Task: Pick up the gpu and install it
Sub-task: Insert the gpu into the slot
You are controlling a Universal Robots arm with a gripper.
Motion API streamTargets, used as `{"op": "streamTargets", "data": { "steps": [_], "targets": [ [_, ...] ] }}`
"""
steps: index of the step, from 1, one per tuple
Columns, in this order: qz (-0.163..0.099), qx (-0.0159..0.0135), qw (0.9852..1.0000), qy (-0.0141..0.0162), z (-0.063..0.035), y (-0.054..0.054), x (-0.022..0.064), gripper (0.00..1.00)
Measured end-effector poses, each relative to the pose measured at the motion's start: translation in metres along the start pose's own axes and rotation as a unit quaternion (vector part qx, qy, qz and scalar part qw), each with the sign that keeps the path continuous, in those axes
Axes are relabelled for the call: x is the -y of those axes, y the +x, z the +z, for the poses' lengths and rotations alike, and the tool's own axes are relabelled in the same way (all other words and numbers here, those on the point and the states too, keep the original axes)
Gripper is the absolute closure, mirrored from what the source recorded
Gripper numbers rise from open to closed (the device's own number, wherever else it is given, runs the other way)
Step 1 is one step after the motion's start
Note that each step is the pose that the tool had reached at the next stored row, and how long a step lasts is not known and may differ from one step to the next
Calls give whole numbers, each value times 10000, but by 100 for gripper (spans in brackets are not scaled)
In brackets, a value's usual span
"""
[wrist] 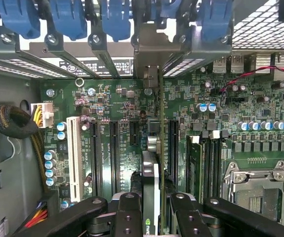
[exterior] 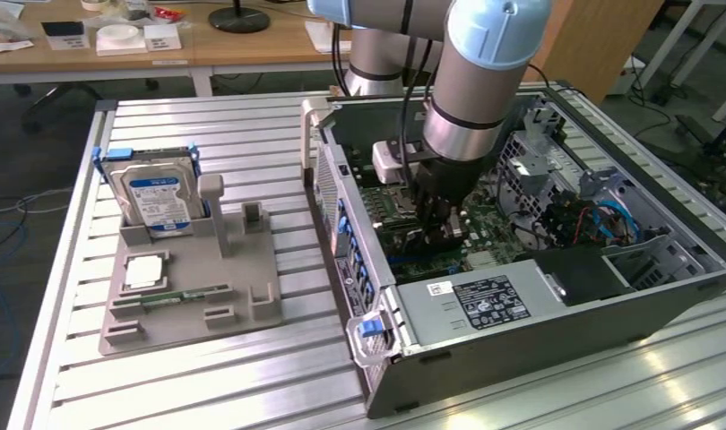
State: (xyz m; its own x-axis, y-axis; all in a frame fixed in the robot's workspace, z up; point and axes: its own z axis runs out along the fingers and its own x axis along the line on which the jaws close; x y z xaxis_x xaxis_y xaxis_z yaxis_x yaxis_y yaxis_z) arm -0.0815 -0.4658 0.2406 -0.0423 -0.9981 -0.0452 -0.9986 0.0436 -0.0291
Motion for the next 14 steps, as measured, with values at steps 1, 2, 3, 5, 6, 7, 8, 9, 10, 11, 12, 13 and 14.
{"op": "streamTargets", "data": {
  "steps": [1, 2, 3, 5, 6, 7, 8, 9, 10, 11, 12, 13, 14],
  "targets": [
    [0, -1, 10000, 0, 1, 0, 0, 73],
    [0, 0, 10000, 0, 1, 0, 0, 73],
    [0, 0, 10000, 0, 2, 0, 0, 73],
    [0, 1, 10000, 0, 3, 0, 0, 73],
    [0, 1, 10000, 0, 3, 0, 0, 73],
    [0, 1, 10000, 0, 3, 0, 0, 73],
    [0, 1, 10000, 0, 3, 0, 0, 73],
    [0, 1, 10000, 0, 3, 0, 0, 73],
    [0, 1, 10000, 0, 3, 0, 0, 73],
    [0, 1, 10000, 0, 3, 0, 0, 73],
    [0, 1, 10000, 0, 3, 0, 0, 73],
    [0, 1, 10000, 0, 3, 0, 0, 73],
    [0, 1, 10000, 0, 3, 0, 0, 73]
  ]
}}
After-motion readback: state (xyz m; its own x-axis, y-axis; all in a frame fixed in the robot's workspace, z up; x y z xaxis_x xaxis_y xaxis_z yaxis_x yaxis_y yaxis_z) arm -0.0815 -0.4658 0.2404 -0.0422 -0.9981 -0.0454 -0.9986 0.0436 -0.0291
